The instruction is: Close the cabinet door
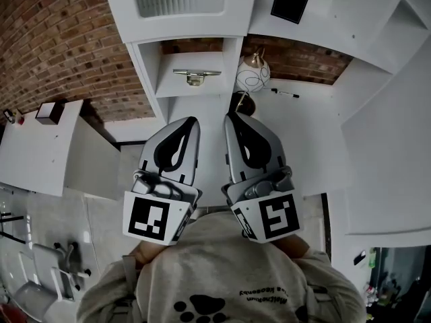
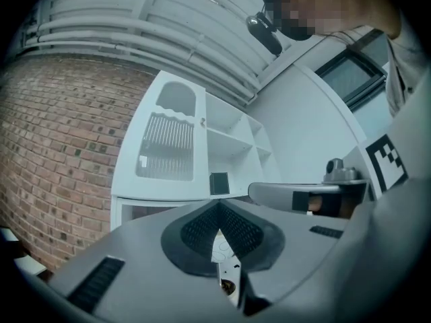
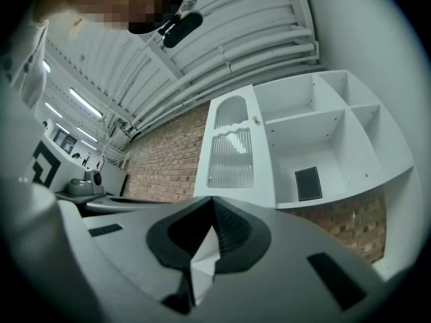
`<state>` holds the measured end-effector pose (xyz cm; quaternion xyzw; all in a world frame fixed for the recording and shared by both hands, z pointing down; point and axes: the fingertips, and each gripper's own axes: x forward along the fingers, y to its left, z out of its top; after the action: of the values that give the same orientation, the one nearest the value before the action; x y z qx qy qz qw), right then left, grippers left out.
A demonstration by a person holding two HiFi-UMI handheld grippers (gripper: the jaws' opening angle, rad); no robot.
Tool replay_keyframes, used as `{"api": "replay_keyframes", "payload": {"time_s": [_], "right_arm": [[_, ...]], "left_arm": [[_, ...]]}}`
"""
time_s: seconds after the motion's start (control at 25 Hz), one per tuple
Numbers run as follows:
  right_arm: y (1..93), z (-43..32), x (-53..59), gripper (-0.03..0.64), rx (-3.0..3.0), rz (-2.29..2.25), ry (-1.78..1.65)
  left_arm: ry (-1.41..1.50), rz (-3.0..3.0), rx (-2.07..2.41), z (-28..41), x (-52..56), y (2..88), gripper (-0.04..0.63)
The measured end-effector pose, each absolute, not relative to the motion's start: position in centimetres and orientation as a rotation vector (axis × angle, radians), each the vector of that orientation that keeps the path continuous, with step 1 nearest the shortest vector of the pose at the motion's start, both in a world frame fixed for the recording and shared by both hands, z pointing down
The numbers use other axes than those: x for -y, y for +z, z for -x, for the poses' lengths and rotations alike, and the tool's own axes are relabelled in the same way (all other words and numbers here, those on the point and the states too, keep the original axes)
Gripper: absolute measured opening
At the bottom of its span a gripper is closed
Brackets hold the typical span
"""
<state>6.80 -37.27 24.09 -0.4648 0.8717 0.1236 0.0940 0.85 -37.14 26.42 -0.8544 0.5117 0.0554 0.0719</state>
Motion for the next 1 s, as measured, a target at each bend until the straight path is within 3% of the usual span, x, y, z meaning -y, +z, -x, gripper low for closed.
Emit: {"api": "replay_keyframes", "payload": {"time_s": [1.0], "right_arm": [[26.5,-4.2,35.2,0.018,-2.566,1.442,0.33]], "left_arm": [[0.224,2.629,-1.471,1.0,35.4,28.3,0.008]]}}
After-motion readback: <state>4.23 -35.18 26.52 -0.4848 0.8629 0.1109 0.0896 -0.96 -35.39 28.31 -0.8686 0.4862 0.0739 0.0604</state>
